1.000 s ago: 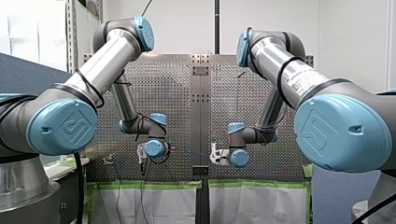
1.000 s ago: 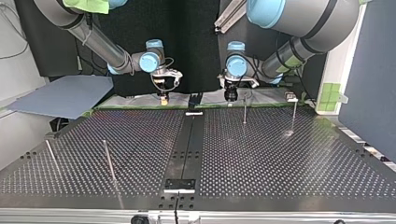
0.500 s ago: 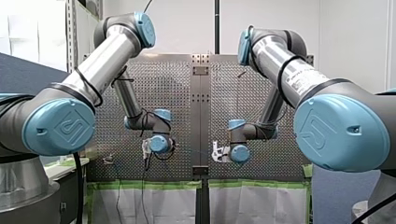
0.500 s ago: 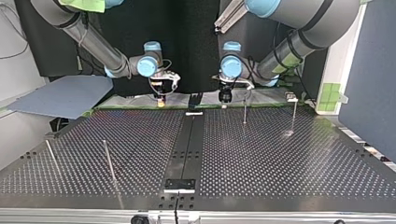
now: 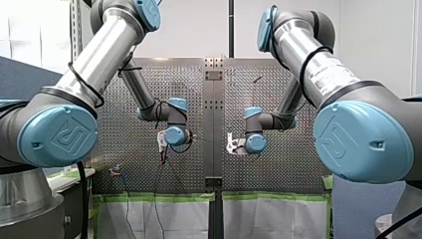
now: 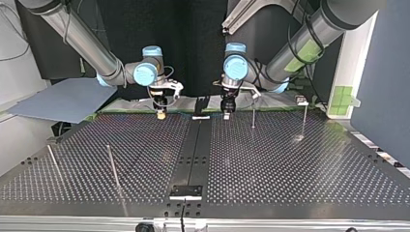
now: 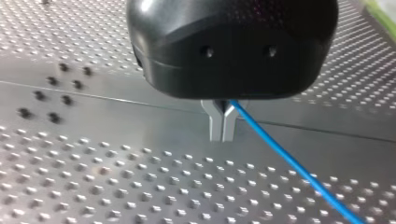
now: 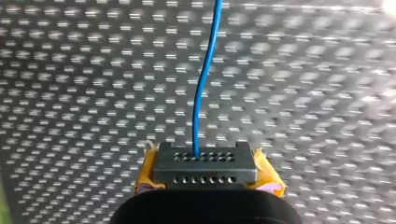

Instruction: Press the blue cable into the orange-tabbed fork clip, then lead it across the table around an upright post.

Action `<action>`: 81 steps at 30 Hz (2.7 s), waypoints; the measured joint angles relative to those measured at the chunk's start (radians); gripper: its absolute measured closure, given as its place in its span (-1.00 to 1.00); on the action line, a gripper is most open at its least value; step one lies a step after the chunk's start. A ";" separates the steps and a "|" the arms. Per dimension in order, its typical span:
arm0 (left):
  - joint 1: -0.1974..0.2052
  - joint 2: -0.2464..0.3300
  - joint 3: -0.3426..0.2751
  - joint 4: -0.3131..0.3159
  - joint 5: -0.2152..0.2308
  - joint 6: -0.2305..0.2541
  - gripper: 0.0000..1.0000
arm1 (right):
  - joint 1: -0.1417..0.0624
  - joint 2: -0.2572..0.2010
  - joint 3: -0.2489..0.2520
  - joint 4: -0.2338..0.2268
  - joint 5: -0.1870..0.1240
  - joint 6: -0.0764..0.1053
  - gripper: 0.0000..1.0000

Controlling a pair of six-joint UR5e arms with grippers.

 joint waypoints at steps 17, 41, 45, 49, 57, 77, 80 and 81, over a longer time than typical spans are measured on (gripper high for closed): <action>-0.041 0.122 0.001 -0.036 -0.027 -0.001 1.00 | 0.008 -0.171 0.000 0.027 -0.004 0.005 1.00; -0.057 0.244 0.070 -0.119 -0.039 -0.034 1.00 | 0.019 -0.325 -0.005 0.041 -0.022 0.006 1.00; -0.061 0.246 0.094 -0.144 -0.040 -0.034 1.00 | 0.020 -0.333 -0.015 0.043 -0.034 0.006 1.00; -0.066 0.246 0.111 -0.161 -0.040 -0.032 1.00 | 0.021 -0.337 -0.029 0.053 -0.038 0.004 1.00; -0.072 0.258 0.125 -0.176 -0.055 -0.030 1.00 | 0.024 -0.354 -0.040 0.064 -0.040 0.004 1.00; -0.081 0.288 0.197 -0.222 -0.061 -0.033 1.00 | 0.026 -0.444 -0.084 0.108 -0.045 0.026 1.00; -0.085 0.289 0.219 -0.243 -0.066 -0.029 1.00 | 0.023 -0.449 -0.085 0.109 -0.045 0.029 1.00; -0.086 0.289 0.229 -0.252 -0.068 -0.028 1.00 | 0.022 -0.450 -0.086 0.110 -0.045 0.030 1.00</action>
